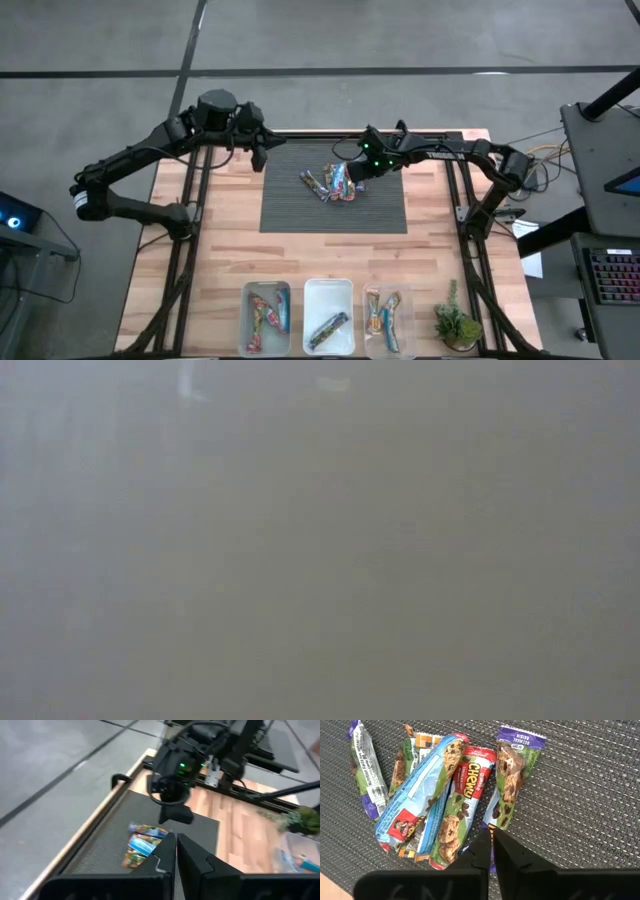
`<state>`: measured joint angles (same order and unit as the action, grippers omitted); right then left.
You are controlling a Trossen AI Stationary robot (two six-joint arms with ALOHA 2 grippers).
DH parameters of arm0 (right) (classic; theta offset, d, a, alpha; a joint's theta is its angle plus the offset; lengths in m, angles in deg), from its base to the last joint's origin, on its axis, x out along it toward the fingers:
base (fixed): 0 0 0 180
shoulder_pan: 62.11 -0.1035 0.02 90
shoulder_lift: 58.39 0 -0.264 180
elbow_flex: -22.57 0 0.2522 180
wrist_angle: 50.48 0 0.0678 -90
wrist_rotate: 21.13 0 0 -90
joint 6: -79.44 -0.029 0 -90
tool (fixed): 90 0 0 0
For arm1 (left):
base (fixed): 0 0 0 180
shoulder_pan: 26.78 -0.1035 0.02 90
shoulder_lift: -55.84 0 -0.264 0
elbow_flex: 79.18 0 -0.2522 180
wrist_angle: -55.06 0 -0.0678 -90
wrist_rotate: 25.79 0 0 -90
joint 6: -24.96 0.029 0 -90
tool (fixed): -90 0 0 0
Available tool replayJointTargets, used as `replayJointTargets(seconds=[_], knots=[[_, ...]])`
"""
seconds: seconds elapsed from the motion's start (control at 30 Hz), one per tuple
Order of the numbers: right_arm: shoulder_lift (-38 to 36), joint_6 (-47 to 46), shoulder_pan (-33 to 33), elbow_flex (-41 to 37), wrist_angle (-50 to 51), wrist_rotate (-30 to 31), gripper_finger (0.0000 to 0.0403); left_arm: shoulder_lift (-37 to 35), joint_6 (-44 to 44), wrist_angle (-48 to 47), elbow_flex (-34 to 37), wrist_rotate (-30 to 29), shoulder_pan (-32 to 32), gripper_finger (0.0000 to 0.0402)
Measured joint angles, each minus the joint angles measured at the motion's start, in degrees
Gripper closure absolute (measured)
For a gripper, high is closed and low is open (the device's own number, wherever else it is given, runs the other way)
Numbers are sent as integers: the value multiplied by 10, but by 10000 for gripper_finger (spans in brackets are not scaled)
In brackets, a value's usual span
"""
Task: Pick and place Granola Bars by type
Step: Put the right blue granola bar into the white bin
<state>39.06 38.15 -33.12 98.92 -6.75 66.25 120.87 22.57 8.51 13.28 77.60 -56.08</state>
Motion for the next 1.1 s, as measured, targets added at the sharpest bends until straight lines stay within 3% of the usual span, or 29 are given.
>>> replayJointTargets(seconds=[0.53,0.63,1.1], knots=[[-10,10,1,0,-2,-13,385,0,-6,13,0,-1,-1,402],[-5,4,5,0,-2,-33,362,0,-9,13,0,-5,-1,402],[1,-13,5,0,-8,-16,214,0,-26,13,0,-13,-1,402]])
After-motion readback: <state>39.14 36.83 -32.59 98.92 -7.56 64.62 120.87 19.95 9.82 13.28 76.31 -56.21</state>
